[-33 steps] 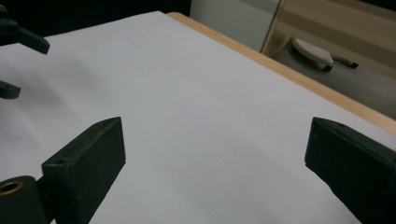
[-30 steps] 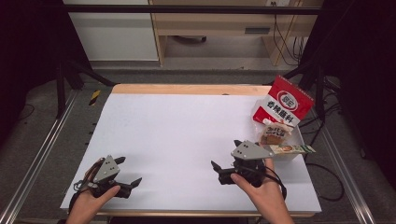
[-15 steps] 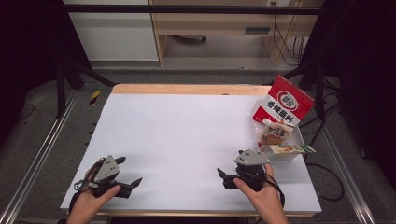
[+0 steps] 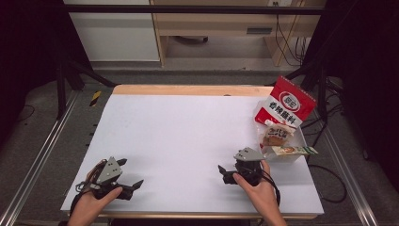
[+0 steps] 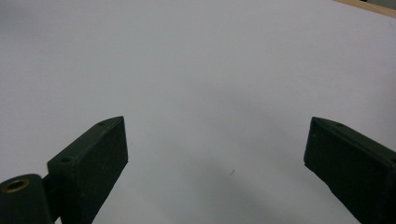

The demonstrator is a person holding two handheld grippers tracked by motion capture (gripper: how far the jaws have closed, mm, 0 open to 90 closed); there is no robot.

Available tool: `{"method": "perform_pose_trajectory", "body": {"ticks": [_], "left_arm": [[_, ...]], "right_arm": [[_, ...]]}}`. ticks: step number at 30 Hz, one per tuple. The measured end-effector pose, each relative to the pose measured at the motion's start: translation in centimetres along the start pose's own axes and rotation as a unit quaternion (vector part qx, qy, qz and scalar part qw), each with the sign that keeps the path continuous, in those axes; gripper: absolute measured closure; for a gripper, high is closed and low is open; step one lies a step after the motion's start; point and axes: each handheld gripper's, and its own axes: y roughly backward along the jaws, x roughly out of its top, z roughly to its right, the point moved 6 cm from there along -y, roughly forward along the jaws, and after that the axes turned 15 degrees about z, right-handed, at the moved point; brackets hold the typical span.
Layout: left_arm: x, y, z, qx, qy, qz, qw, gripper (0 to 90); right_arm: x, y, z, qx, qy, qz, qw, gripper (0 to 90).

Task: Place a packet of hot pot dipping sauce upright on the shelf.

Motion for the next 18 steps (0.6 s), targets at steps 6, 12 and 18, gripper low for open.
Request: {"method": "perform_pose_trajectory", "body": {"ticks": [6,12,18], "left_arm": [[0.0,0.0,0.0,0.0,-0.001,-0.002,1.0,4.5],[0.0,0.0,0.0,0.0,-0.002,-0.003,1.0,4.6],[0.0,0.0,0.1,-0.001,-0.002,-0.002,1.0,4.6]], "right_arm": [[0.1,-0.9,1.1,-0.016,-0.023,0.013,0.9995,7.4],[-0.6,-1.1,1.8,-0.03,-0.025,0.006,0.9992,7.4],[-1.5,-0.5,2.1,-0.037,-0.038,0.005,0.9986,7.4]]}}
